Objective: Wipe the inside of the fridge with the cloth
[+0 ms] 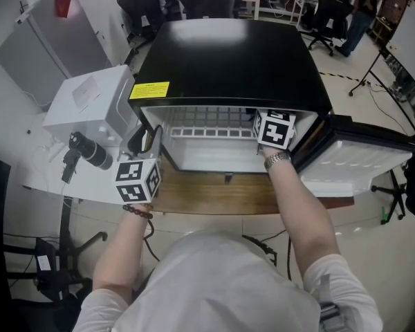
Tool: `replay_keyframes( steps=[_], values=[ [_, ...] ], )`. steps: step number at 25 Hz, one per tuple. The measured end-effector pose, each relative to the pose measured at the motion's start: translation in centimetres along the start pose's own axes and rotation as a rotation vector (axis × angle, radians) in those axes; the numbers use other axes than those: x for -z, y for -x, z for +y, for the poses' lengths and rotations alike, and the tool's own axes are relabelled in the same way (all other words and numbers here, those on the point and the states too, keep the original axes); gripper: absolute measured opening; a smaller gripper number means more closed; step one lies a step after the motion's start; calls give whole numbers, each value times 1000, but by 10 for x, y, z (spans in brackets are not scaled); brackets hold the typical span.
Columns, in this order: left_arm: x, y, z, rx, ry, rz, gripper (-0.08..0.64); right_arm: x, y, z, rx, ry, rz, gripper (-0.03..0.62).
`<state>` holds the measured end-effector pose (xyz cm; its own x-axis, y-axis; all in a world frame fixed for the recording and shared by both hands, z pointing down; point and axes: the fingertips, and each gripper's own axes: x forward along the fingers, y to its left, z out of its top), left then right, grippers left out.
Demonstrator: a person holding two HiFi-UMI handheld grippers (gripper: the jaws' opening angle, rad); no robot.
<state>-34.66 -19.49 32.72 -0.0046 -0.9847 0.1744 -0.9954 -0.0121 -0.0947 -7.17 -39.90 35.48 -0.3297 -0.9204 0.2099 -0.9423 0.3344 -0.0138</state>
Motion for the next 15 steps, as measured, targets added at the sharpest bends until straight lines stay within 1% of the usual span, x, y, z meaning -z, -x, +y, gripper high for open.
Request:
replay_keyframes(
  steps=[6,8,12,15],
  values=[
    [0,0,0,-1,5,-2,147,-10,3,-2,16,12,-44,60],
    [-1,0,0,-1,6,-2,147,-11,6,-1,17,5,-44,60],
    [-1,1,-1,5,6,-6,147,-18,15,11,-23,-9,-67,60],
    [-4,2,-8,11,4,-9,147,-26,25,23,-78,-36,-90,60]
  ],
)
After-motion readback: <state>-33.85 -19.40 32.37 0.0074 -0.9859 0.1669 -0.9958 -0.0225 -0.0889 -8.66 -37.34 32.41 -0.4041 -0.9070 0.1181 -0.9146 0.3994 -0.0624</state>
